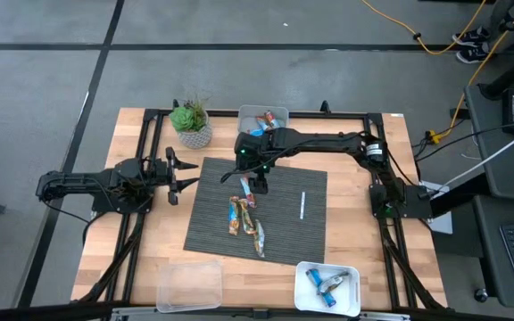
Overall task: Pick and place Granola Bars by type
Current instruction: Put the red granola bar into the gray bin
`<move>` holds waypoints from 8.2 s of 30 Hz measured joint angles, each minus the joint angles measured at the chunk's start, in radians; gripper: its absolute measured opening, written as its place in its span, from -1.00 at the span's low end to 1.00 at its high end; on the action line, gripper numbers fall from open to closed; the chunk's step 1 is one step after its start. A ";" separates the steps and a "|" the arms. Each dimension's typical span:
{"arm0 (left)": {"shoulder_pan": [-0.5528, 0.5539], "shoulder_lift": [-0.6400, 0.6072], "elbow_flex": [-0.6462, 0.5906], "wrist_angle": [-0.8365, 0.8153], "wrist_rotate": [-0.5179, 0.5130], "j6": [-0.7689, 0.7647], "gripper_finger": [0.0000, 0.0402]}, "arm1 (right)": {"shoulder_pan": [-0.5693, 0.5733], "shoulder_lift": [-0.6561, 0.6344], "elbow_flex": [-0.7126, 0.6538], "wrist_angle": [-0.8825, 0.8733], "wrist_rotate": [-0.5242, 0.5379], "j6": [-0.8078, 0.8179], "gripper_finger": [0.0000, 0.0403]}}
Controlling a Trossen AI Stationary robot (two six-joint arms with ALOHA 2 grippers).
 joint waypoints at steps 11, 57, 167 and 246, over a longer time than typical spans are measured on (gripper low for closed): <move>0.000 0.000 0.000 0.000 0.000 0.000 -0.05 | 0.000 0.059 -0.001 0.076 0.053 0.306 0.45; 0.000 0.000 0.000 0.000 0.000 0.000 -0.06 | 0.026 0.186 0.005 0.005 0.067 0.341 -0.77; -0.046 1.173 0.878 0.360 0.380 -0.427 0.40 | 0.208 -0.710 -0.770 1.013 0.209 -0.055 -0.94; -0.315 1.006 1.167 -0.518 0.307 -0.348 -0.92 | 0.236 -1.051 -0.768 0.597 0.356 0.026 -0.77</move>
